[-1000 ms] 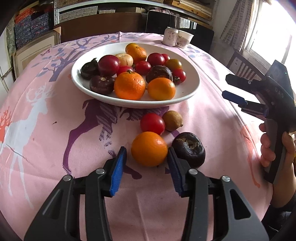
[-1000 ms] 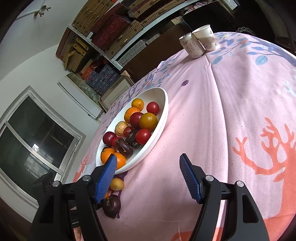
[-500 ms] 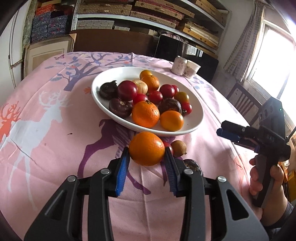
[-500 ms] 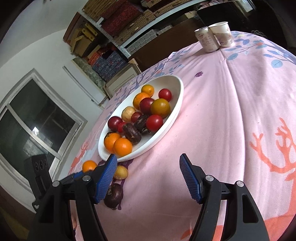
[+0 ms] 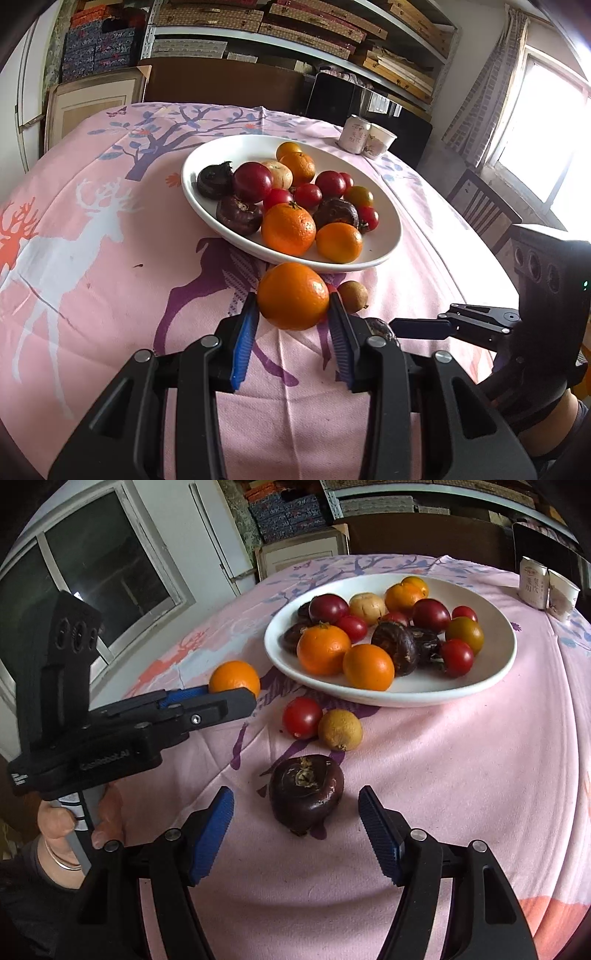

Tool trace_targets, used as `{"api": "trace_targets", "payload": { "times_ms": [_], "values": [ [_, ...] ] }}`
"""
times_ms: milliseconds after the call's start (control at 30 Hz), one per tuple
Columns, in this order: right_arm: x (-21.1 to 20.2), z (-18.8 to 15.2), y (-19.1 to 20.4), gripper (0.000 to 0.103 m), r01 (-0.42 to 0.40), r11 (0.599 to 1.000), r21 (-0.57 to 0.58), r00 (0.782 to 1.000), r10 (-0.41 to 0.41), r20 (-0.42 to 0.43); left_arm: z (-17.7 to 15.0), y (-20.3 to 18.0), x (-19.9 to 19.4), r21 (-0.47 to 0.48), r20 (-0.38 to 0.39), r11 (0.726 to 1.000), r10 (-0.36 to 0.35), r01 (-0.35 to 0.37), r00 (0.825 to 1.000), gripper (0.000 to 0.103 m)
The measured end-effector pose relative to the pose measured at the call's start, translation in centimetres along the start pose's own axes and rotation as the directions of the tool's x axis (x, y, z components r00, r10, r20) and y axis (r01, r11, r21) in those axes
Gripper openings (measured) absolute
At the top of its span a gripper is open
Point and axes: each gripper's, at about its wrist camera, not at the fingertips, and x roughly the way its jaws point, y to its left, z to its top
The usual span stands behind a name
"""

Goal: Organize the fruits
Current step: 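Grasp a mandarin orange with the left gripper while the right gripper grasps a dark brown fruit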

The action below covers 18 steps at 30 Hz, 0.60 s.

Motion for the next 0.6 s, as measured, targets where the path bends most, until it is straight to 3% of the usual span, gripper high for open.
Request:
{"api": "trace_targets", "payload": {
  "times_ms": [100, 133, 200, 400, 600],
  "values": [
    [0.1, 0.2, 0.9, 0.064, 0.027, 0.999, -0.017, 1.000, -0.028, -0.003, 0.0, 0.0, 0.0, -0.003, -0.001, 1.000, 0.001, -0.001, 1.000, 0.037],
    [0.1, 0.2, 1.0, 0.053, 0.034, 0.999, -0.020, 0.999, -0.034, -0.001, 0.0, 0.1, 0.0, -0.005, -0.002, 1.000, -0.001, 0.001, 1.000, 0.037],
    [-0.1, 0.2, 0.4, 0.042, 0.040, 0.999, 0.012, 0.999, -0.041, 0.004, -0.1, 0.1, 0.1, -0.007, -0.007, 1.000, -0.002, 0.002, 1.000, 0.037],
    [-1.3, -0.6, -2.5, 0.042, -0.063, 0.986, 0.157, 0.997, 0.054, 0.061, -0.1, 0.1, 0.2, -0.011, -0.009, 1.000, 0.001, -0.001, 1.000, 0.037],
    [-2.8, -1.3, -3.0, 0.042, -0.097, 0.979, 0.177, 0.989, 0.075, 0.128, -0.1, 0.1, 0.0, -0.006, 0.001, 1.000, 0.004, -0.004, 1.000, 0.037]
  ]
}}
